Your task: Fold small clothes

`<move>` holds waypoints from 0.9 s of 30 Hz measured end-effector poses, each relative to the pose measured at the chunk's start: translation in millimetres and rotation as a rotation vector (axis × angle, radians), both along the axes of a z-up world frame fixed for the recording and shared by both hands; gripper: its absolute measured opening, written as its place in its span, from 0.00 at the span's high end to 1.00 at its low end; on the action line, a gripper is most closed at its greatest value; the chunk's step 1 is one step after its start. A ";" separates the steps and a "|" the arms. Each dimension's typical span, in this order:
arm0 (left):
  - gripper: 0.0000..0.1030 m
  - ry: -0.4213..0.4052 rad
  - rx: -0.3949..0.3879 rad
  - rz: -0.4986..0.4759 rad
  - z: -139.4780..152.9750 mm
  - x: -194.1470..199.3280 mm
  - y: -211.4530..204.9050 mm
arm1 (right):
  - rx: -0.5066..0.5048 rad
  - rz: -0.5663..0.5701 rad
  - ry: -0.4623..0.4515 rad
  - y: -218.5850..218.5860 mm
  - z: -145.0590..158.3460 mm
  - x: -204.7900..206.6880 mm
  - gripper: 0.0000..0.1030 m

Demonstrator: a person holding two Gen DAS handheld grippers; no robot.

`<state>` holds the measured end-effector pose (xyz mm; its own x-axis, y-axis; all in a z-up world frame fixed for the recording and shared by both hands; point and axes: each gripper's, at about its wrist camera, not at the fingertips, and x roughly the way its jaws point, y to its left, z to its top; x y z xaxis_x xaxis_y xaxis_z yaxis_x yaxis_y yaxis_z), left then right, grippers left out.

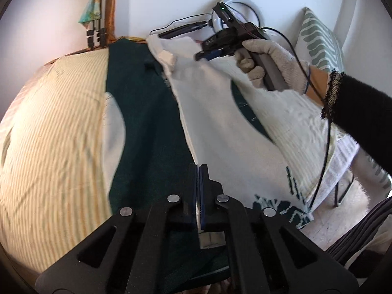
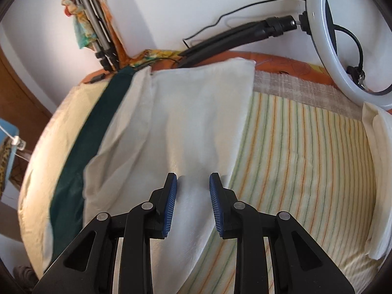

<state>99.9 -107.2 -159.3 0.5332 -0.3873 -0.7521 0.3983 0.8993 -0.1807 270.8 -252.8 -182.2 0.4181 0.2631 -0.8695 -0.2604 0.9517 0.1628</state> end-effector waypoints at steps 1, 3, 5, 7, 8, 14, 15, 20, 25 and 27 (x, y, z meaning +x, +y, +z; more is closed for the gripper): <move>1.00 0.007 0.012 0.012 -2.4 0.6 2.6 | -0.044 0.000 -0.014 2.6 -3.0 5.8 0.80; 1.00 0.029 0.018 0.020 -6.4 3.5 6.8 | -0.094 -0.022 -0.030 2.2 -1.0 8.2 0.81; 1.00 0.053 0.017 0.034 -9.2 7.6 9.5 | -0.065 -0.054 -0.042 -5.5 4.1 5.7 0.81; 0.93 0.062 0.000 0.048 -7.7 8.8 14.8 | -0.009 -0.075 -0.041 -13.4 12.0 -3.6 0.81; 0.78 0.054 -0.015 0.051 -4.4 8.2 18.3 | -0.001 -0.078 -0.039 -15.6 16.0 -11.8 0.81; 0.54 -0.034 -0.064 0.073 20.1 -3.9 43.2 | 0.067 -0.036 -0.014 -20.2 42.6 -94.9 0.77; 0.54 -0.045 -0.059 0.090 23.4 -5.5 50.8 | 0.082 -0.025 -0.004 -25.1 45.8 -112.1 0.77; 0.54 0.048 -0.119 0.166 17.8 -6.2 90.5 | 0.143 0.044 0.072 -24.4 53.1 -201.9 0.76; 0.54 0.222 -0.221 0.203 -8.3 -10.4 115.0 | 0.190 0.085 0.169 -16.5 38.3 -269.1 0.74; 0.54 0.249 -0.231 0.185 -13.6 -17.8 110.6 | 0.220 0.127 0.208 -8.8 30.3 -294.4 0.74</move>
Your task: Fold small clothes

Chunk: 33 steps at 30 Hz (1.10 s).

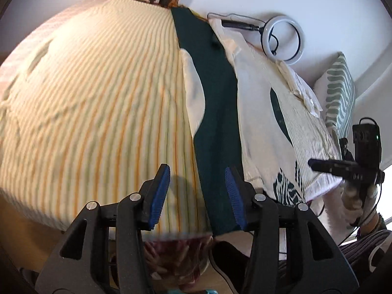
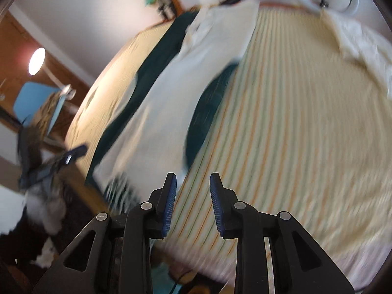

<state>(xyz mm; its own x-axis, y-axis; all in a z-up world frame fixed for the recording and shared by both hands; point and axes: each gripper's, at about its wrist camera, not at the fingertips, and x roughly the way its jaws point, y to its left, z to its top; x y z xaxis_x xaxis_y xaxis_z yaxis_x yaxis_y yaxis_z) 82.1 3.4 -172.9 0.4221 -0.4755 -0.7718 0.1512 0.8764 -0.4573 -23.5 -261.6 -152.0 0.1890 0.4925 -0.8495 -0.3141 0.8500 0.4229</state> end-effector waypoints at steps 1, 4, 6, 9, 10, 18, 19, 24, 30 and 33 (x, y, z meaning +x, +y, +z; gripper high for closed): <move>0.54 0.010 -0.004 -0.009 -1.9 -2.3 -2.5 | 0.011 0.010 0.011 1.5 -2.7 -6.4 0.74; 0.57 0.015 -0.004 -0.039 -3.2 -10.7 -11.2 | 0.051 0.042 0.059 11.8 -13.1 -19.1 0.74; 0.64 0.027 -0.010 -0.045 -3.9 -13.9 -14.7 | 0.057 0.057 0.069 18.5 -18.8 -20.2 0.74; 0.64 0.042 -0.034 -0.029 -5.0 -14.1 -15.0 | 0.085 0.058 0.075 24.4 -25.2 -17.8 0.74; 0.64 0.049 -0.052 -0.020 -5.5 -13.6 -13.6 | 0.097 0.059 0.076 26.8 -26.6 -15.2 0.76; 1.00 0.054 -0.094 0.030 -3.5 -15.9 -1.3 | 0.049 0.064 0.022 37.5 -18.7 -27.7 0.99; 1.00 0.041 -0.097 0.033 1.8 -18.8 1.6 | 0.063 0.055 0.014 33.4 -11.9 -30.3 0.99; 1.00 0.014 -0.053 0.032 0.9 -22.9 3.0 | 0.073 0.053 -0.020 24.7 -5.5 -33.1 0.99; 1.00 0.054 -0.113 0.061 -11.6 -26.6 9.2 | 0.059 0.062 0.030 29.3 -28.3 -32.0 0.99; 0.78 0.061 -0.120 0.052 -8.0 -26.7 10.9 | 0.061 0.075 0.013 25.6 -21.5 -33.6 0.95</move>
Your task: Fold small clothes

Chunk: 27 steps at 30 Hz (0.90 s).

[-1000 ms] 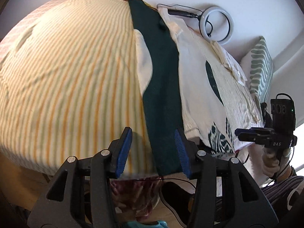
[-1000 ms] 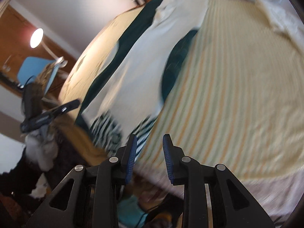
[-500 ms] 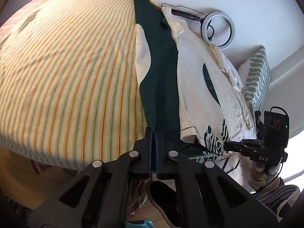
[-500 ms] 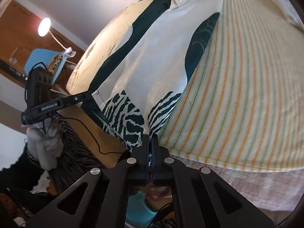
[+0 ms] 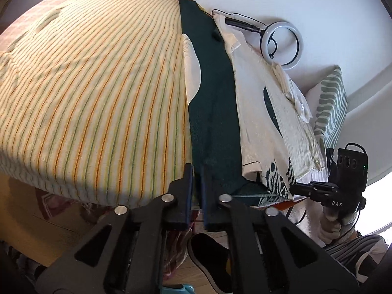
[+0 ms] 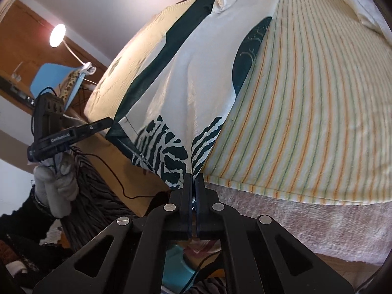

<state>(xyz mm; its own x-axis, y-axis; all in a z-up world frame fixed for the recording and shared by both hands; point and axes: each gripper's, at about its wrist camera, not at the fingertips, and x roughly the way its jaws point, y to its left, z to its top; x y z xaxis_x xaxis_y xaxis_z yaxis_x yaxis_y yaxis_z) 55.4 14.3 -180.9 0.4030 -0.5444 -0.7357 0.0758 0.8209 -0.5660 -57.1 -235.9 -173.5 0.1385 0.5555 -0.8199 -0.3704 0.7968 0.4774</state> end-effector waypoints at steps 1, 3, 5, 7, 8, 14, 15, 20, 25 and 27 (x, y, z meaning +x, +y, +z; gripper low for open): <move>0.69 0.013 -0.015 -0.003 -0.4 0.9 -0.9 | -0.005 0.004 0.006 -0.8 1.5 0.0 0.95; 0.59 0.023 -0.043 -0.011 -0.6 0.6 -3.3 | 0.009 0.009 0.009 -4.7 2.2 -0.7 0.93; 0.59 0.020 -0.032 -0.031 0.4 1.8 -9.7 | 0.026 0.007 0.018 -7.0 -0.1 -0.9 0.91; 0.64 0.008 -0.004 -0.042 1.8 3.4 -16.5 | 0.040 0.000 0.042 -9.5 -6.1 0.2 0.91; 0.85 0.018 0.002 -0.055 -0.5 5.9 -19.9 | 0.052 0.000 0.059 -8.7 -10.9 1.0 0.91; 1.00 0.018 -0.038 -0.067 0.4 10.3 -18.2 | 0.099 -0.010 0.063 -12.2 -11.7 4.4 0.99; 1.00 0.009 -0.047 -0.065 4.7 12.0 -16.7 | 0.101 -0.005 0.052 -12.4 -9.2 3.7 0.99; 1.00 -0.040 -0.057 -0.058 24.9 28.8 -15.9 | 0.153 -0.023 -0.004 -15.6 9.1 14.0 0.99; 1.00 -0.083 -0.070 -0.043 39.1 53.9 -17.4 | 0.188 -0.088 -0.052 -23.6 27.7 36.7 0.99; 1.00 -0.099 -0.071 -0.040 44.3 67.7 -18.9 | 0.196 -0.112 -0.072 -30.2 33.7 48.7 0.99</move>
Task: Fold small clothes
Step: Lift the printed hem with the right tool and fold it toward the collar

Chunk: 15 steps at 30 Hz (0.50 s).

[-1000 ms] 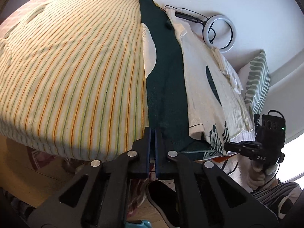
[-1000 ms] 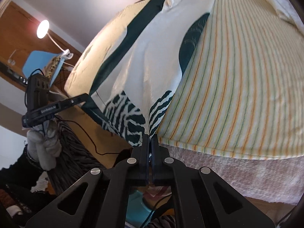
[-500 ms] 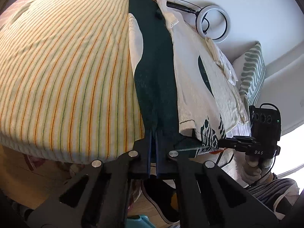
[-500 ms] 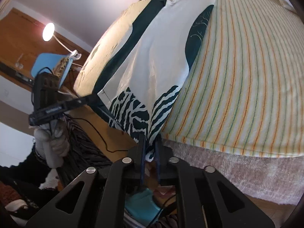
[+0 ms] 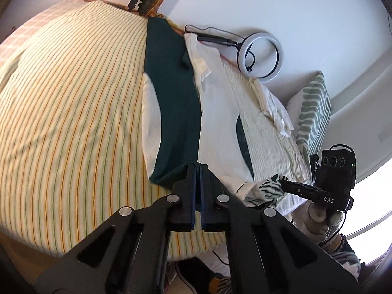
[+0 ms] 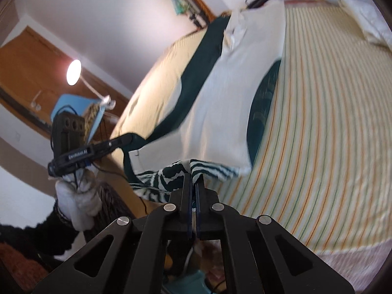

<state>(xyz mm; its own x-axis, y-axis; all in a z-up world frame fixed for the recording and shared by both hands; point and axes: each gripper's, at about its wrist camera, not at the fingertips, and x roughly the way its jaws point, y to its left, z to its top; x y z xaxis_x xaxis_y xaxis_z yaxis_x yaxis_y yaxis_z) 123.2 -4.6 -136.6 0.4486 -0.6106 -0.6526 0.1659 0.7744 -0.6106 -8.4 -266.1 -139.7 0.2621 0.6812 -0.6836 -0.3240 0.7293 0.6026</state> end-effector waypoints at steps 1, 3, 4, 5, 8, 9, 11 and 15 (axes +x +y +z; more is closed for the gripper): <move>1.00 -0.007 0.003 0.000 1.5 6.3 -1.3 | -0.002 -0.012 -0.010 -1.6 2.8 6.0 0.99; 1.00 -0.018 0.016 0.004 3.1 23.9 -4.9 | -0.010 -0.028 -0.024 -4.8 5.4 17.0 0.99; 1.00 -0.020 0.020 0.008 3.1 32.3 -5.7 | -0.016 -0.041 -0.030 -5.2 7.1 23.9 0.99; 1.00 -0.022 0.025 0.011 2.7 43.4 -7.1 | -0.017 -0.055 -0.032 -5.1 8.9 33.6 0.99; 1.00 -0.029 0.048 0.025 -0.3 74.9 -12.4 | -0.035 -0.082 -0.041 -7.6 10.5 62.7 0.99; 1.00 -0.031 0.061 0.034 -2.0 88.2 -14.9 | -0.049 -0.086 -0.045 -6.7 10.3 71.2 0.99; 1.00 -0.027 0.076 0.044 -7.1 110.6 -19.0 | -0.073 -0.105 -0.034 -7.2 5.0 94.9 0.99; 1.00 -0.017 0.097 0.066 -19.5 142.7 -22.8 | -0.093 -0.146 0.011 -8.4 -11.7 133.8 0.99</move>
<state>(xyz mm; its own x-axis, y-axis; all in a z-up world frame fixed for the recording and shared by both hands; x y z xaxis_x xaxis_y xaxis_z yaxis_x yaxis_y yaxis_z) 265.8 -27.4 -156.1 0.4974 -0.5140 -0.6989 0.1222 0.8391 -0.5301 125.4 -274.5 -151.4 0.3458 0.5700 -0.7454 -0.2046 0.8210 0.5329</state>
